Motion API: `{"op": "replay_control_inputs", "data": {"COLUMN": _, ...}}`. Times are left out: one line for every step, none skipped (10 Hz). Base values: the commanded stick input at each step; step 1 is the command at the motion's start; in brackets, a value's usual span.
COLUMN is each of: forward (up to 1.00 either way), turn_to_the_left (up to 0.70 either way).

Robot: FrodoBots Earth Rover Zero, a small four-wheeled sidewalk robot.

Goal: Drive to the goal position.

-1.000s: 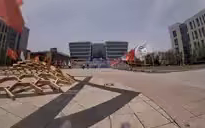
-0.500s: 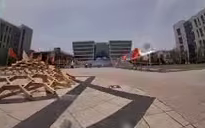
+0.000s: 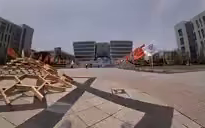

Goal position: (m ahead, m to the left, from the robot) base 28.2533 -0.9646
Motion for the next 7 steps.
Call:
{"op": "replay_control_inputs", "data": {"forward": 1.00, "turn_to_the_left": 0.00}}
{"op": "replay_control_inputs", "data": {"forward": 1.00, "turn_to_the_left": 0.00}}
{"op": "replay_control_inputs", "data": {"forward": 1.00, "turn_to_the_left": -0.01}}
{"op": "replay_control_inputs", "data": {"forward": 1.00, "turn_to_the_left": -0.01}}
{"op": "replay_control_inputs", "data": {"forward": 1.00, "turn_to_the_left": 0.00}}
{"op": "replay_control_inputs", "data": {"forward": 1.00, "turn_to_the_left": 0.00}}
{"op": "replay_control_inputs", "data": {"forward": 1.00, "turn_to_the_left": 0.00}}
